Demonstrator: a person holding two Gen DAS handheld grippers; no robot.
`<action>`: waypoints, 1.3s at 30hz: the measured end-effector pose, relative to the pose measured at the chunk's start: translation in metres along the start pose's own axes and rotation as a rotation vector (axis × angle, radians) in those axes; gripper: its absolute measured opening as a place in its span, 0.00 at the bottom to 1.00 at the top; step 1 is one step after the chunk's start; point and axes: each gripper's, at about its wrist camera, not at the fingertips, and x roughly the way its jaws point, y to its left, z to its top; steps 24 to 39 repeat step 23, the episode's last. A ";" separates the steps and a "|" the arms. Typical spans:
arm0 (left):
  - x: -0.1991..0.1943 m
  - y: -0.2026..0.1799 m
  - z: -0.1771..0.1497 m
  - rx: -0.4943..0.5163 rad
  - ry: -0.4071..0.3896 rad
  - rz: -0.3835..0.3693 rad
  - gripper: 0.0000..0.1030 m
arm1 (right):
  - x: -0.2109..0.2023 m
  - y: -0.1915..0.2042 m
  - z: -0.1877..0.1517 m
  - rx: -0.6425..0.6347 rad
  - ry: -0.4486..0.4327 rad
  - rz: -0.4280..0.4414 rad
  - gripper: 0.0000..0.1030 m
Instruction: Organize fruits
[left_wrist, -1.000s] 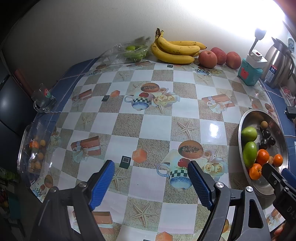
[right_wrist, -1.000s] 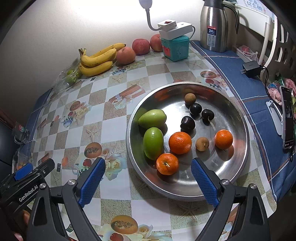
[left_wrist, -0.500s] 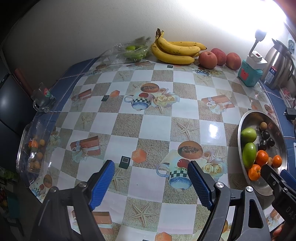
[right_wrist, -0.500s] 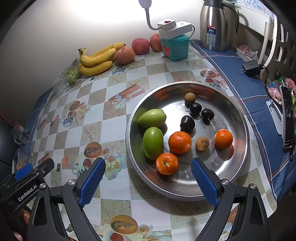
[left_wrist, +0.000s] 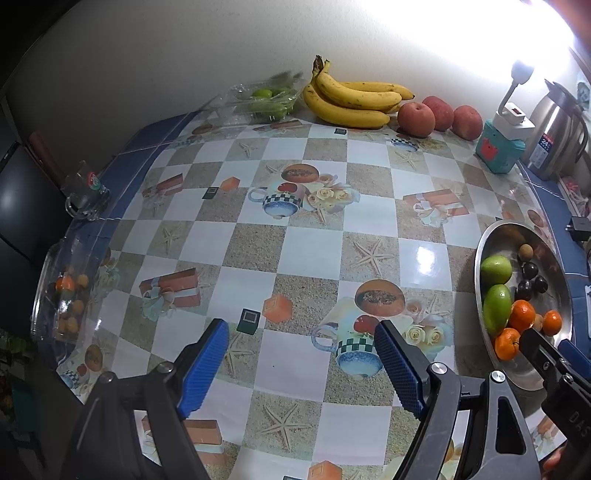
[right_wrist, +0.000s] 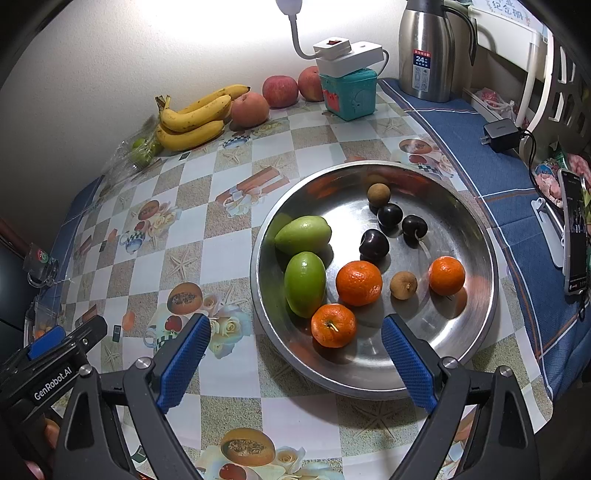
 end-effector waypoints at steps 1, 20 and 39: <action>0.000 0.000 0.000 -0.001 0.000 0.000 0.81 | 0.000 0.000 0.000 0.000 -0.001 0.000 0.91; -0.002 0.001 0.001 -0.012 -0.007 0.001 0.81 | 0.001 0.000 0.000 -0.001 0.002 0.000 0.91; -0.002 0.002 0.002 -0.014 -0.009 -0.003 0.81 | 0.001 0.000 0.000 -0.001 0.002 0.000 0.91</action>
